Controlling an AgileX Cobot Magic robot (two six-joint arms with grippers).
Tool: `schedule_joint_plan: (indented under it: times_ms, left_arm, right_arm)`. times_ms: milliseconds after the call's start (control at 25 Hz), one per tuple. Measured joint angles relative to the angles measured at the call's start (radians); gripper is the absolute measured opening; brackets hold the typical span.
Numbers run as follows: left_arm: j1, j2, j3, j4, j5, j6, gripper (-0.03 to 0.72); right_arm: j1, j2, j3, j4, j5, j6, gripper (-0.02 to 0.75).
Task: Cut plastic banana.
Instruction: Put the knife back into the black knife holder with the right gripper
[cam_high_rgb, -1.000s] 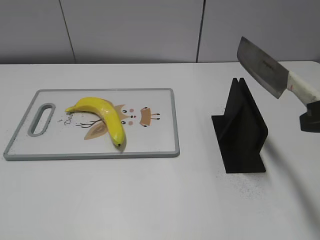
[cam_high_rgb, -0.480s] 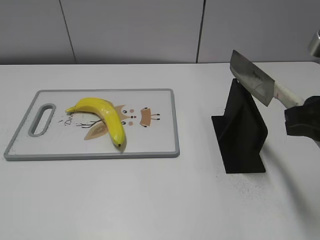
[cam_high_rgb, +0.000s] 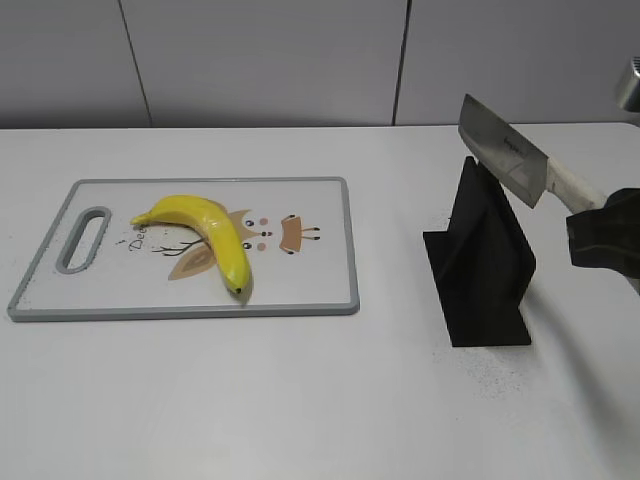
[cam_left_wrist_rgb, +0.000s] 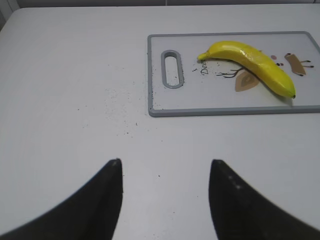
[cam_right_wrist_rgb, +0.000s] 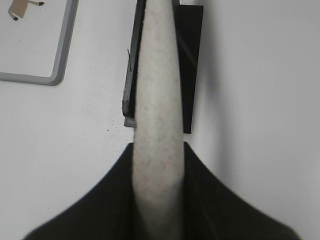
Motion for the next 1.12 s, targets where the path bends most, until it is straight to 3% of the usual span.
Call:
schedule_joint_plan:
  times_ms: [1120]
  left_arm:
    - [0.0,0.0,-0.001,0.0,0.0,0.0,0.535]
  right_arm:
    - [0.0,0.086,-0.005,0.028,-0.007,0.004,0.164]
